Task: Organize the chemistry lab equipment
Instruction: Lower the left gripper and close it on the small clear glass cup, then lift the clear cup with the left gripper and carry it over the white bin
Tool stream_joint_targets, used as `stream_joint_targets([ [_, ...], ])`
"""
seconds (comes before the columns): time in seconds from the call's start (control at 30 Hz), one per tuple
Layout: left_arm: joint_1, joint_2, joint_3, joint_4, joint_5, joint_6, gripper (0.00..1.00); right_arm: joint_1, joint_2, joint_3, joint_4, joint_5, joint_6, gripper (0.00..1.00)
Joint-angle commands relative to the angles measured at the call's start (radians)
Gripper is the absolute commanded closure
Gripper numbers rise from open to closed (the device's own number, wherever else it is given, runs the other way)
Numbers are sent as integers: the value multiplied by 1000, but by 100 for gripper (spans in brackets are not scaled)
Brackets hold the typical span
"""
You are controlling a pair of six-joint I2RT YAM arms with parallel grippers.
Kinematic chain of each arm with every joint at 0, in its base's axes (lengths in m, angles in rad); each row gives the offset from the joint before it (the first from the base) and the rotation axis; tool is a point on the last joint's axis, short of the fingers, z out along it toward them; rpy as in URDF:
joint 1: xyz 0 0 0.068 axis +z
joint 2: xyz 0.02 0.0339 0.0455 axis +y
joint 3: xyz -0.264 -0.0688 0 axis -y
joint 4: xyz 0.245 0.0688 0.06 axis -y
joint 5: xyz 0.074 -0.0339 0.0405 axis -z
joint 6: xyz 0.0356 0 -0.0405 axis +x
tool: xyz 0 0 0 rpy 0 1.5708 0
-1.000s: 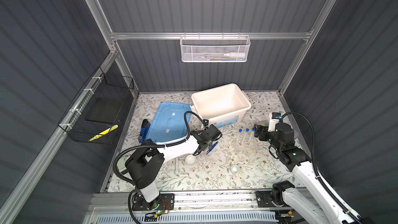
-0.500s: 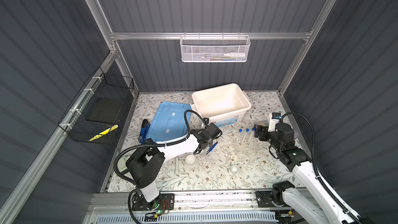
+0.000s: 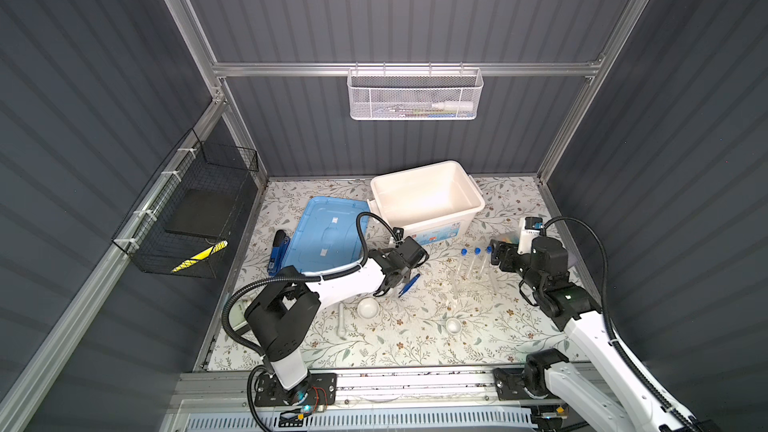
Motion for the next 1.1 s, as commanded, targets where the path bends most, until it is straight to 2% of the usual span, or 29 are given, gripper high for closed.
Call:
stream_joint_targets([
  [0.0,5,-5,15,-5,12,17,64,-5,-4,-10,-5,-5,4,15],
  [1.07,-2,-131,24,-12,8,72,71,-13,43,54,17,-28,-15,15],
])
